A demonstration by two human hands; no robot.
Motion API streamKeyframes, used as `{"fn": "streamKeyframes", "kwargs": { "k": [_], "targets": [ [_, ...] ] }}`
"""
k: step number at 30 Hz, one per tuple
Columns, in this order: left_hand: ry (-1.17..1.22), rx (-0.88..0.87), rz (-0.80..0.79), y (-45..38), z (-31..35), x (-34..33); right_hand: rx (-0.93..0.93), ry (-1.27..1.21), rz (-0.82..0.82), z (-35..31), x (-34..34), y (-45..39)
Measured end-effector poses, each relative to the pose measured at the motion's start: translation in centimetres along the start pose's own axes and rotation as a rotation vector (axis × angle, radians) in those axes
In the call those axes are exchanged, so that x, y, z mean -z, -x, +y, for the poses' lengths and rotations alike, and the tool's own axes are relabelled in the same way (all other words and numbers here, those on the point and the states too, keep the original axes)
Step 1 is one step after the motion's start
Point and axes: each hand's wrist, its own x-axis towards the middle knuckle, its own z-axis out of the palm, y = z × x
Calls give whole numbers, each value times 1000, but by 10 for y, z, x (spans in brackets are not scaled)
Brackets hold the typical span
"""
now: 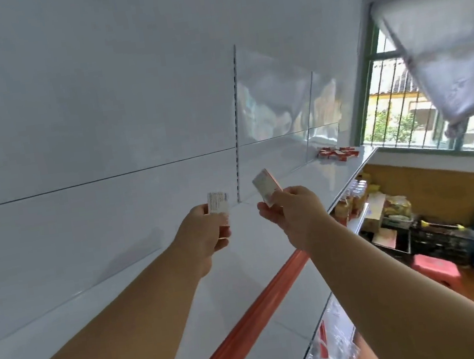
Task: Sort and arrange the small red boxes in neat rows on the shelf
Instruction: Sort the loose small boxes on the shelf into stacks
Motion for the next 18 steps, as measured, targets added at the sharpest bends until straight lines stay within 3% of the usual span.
{"fn": "streamKeyframes", "kwargs": {
  "k": [7,18],
  "targets": [
    [110,35,-187,-27,0,-141,-2,-374,-51,-51,109,-42],
    [-9,-26,-241,-128,-2,-367,-53,-285,-47,-122,286,-192]
  ]
}}
